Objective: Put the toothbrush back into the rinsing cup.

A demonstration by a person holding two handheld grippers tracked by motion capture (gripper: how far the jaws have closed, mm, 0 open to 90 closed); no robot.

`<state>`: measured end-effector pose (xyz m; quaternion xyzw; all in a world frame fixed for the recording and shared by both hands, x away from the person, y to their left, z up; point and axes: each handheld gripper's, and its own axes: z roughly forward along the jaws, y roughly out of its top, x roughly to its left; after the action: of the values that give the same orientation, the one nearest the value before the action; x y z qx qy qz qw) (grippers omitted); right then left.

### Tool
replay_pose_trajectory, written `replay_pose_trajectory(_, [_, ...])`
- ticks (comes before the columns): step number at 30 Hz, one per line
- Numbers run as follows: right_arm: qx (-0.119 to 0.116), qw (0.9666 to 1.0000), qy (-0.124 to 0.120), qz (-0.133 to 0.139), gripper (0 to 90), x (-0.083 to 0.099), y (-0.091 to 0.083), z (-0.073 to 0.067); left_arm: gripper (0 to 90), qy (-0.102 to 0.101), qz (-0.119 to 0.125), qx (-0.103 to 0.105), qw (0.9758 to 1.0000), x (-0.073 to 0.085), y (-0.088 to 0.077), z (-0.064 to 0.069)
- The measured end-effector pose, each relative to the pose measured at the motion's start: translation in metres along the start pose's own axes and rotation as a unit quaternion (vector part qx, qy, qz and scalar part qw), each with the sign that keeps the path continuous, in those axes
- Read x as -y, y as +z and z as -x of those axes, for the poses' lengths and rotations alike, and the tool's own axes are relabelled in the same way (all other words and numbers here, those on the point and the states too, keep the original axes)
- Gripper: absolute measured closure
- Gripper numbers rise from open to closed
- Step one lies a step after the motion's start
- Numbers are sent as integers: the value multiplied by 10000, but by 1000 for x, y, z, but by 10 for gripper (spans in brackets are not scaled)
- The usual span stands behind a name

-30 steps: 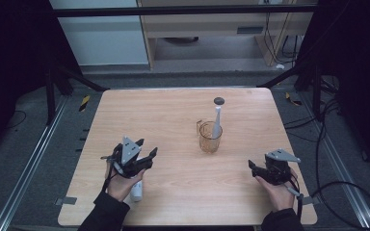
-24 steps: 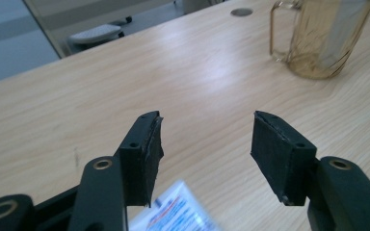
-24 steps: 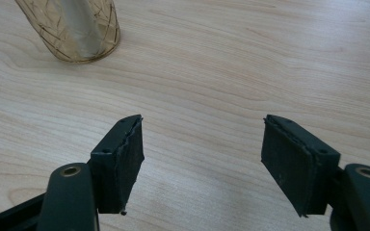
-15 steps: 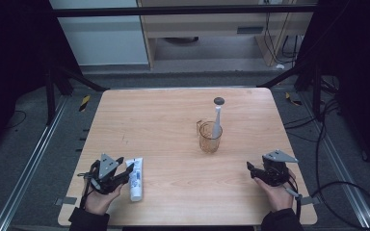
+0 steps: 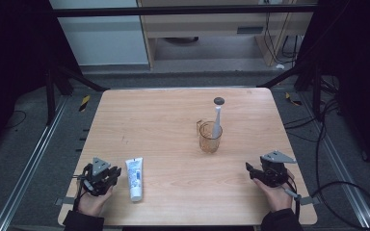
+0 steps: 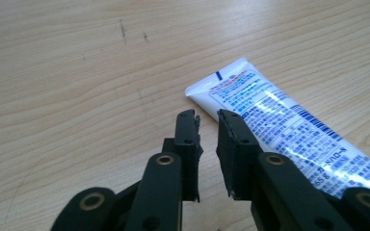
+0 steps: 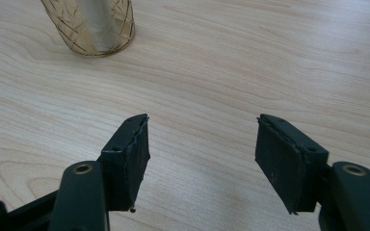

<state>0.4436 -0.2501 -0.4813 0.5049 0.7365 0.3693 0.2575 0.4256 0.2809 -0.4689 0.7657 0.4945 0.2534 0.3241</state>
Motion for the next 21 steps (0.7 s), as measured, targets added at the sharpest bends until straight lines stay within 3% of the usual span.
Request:
replay_pose_trajectory(8, [-44,10000,-39,-25,392,0,0,-2,884,80,-233,-83,9997,0,8,1])
replay_pose_trajectory(15, [-90,9999,-33,-51,398,-1,0,-3,890,59,-351,-118,9993,-1,15,-2])
replay_pose_trajectory(21, [-90,9999,-25,-61,398,-2,0,-3,891,-21,-409,-29,9992,-3,22,-2])
